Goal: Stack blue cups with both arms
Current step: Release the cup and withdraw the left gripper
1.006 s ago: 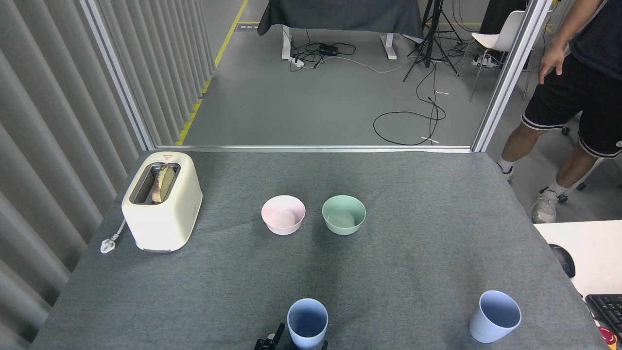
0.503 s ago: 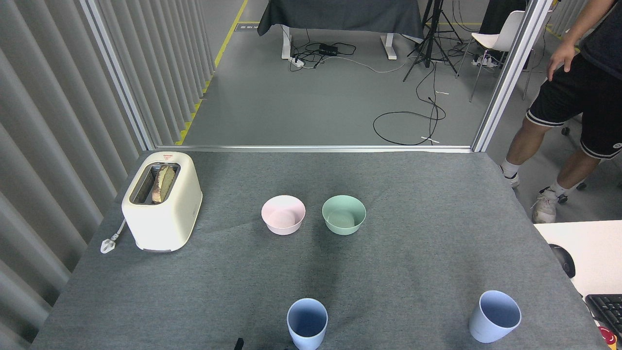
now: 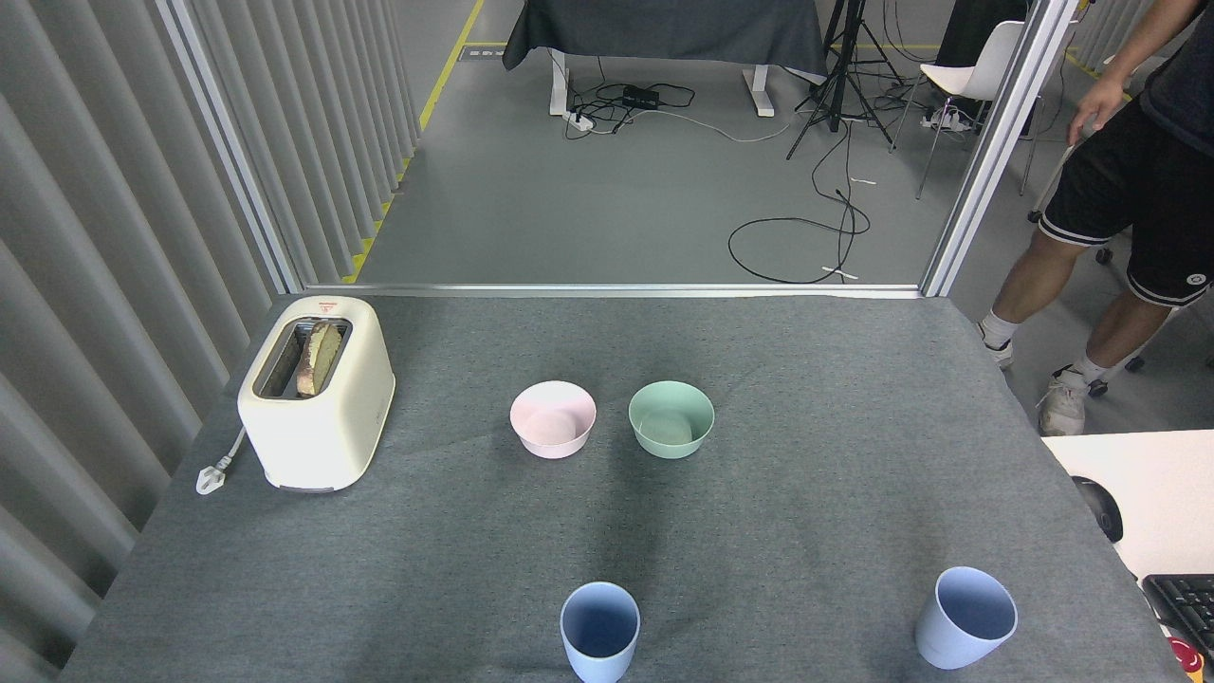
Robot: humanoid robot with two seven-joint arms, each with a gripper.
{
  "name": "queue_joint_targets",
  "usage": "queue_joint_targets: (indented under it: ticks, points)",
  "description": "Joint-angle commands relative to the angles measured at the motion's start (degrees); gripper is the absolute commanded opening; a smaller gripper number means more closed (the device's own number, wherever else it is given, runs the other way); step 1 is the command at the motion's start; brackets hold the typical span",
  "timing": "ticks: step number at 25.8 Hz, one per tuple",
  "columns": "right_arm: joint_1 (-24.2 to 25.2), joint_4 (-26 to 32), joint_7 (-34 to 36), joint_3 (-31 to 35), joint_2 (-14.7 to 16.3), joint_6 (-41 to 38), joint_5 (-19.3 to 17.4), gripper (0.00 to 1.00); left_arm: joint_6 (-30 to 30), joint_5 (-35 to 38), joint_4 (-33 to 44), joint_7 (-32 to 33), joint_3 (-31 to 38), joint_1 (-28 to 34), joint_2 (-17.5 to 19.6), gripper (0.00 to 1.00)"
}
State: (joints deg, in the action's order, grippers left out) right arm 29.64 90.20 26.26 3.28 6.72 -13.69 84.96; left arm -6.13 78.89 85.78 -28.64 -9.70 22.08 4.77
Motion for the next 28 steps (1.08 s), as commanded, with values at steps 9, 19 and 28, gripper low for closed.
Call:
queue_joint_targets:
  ticks: [9, 19, 28]
  points:
    - [-2.39, -4.25, 0.46, 7.79, 0.40, 4.46, 0.65, 1.00, -0.11, -0.14, 0.44, -0.01, 3.55, 1.39, -0.29, 1.00]
    - [-7.93, -10.40, 0.46, 10.17, 2.25, 4.55, 0.83, 1.00, -4.59, 0.39, 0.79, -0.01, 3.99, 0.77, -0.03, 1.00]
    - [-12.23, -13.39, -2.79, 11.31, 4.53, 4.55, 0.91, 1.00, -4.59, 0.30, 0.79, -0.01, 3.99, 1.12, -0.20, 1.00]
